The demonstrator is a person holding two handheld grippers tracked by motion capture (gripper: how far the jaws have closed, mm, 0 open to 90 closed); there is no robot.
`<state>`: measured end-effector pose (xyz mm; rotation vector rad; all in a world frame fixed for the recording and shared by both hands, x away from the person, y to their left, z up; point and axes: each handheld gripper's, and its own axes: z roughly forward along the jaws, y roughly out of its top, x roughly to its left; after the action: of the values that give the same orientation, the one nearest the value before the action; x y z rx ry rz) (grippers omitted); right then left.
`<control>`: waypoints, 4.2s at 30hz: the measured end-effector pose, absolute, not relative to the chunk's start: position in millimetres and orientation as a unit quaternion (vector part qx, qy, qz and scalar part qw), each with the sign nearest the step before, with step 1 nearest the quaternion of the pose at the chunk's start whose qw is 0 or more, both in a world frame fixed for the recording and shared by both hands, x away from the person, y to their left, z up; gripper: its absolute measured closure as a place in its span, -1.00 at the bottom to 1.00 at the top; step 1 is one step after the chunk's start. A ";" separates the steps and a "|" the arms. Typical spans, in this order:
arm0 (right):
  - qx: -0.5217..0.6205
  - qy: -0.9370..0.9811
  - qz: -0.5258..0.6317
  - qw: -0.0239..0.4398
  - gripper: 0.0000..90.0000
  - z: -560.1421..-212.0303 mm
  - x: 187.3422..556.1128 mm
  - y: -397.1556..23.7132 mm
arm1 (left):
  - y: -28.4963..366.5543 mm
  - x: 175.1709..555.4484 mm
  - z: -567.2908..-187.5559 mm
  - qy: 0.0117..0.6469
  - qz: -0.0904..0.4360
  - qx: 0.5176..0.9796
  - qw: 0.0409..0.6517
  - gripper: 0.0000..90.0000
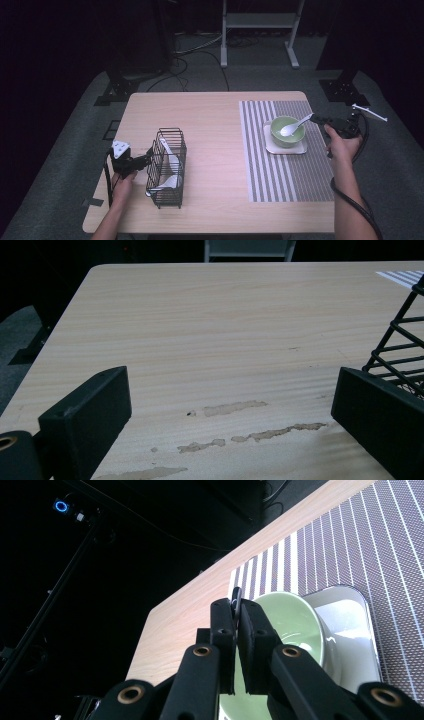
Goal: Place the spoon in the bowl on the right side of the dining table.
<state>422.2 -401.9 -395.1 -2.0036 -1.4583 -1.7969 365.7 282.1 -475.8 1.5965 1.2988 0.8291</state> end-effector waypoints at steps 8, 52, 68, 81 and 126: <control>-0.660 -0.474 -0.581 0.042 0.90 -404.7 424.7 -403.1 | 282.1 365.7 -475.8 0.525 0.336 0.643 0.445 -0.96; -0.674 -0.460 -0.573 0.068 0.81 -439.4 426.6 -409.4 | 282.6 364.6 -475.8 0.524 0.335 0.643 0.446 -0.96; -0.678 -0.472 -0.560 0.058 0.57 -446.0 415.2 -413.7 | 282.4 364.0 -476.0 0.523 0.336 0.644 0.446 -0.96; -0.670 -0.495 -0.551 0.061 0.40 -450.2 408.4 -408.8 | 282.3 364.1 -475.9 0.523 0.336 0.645 0.445 -0.96; -0.629 -0.564 -0.534 0.047 -0.14 -444.1 376.7 -382.6 | 281.9 364.1 -475.8 0.522 0.337 0.646 0.444 -0.96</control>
<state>376.7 -382.6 -444.1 -1.9177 -1.7196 -1.6286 364.1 281.9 -475.8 1.6023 1.2933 0.8358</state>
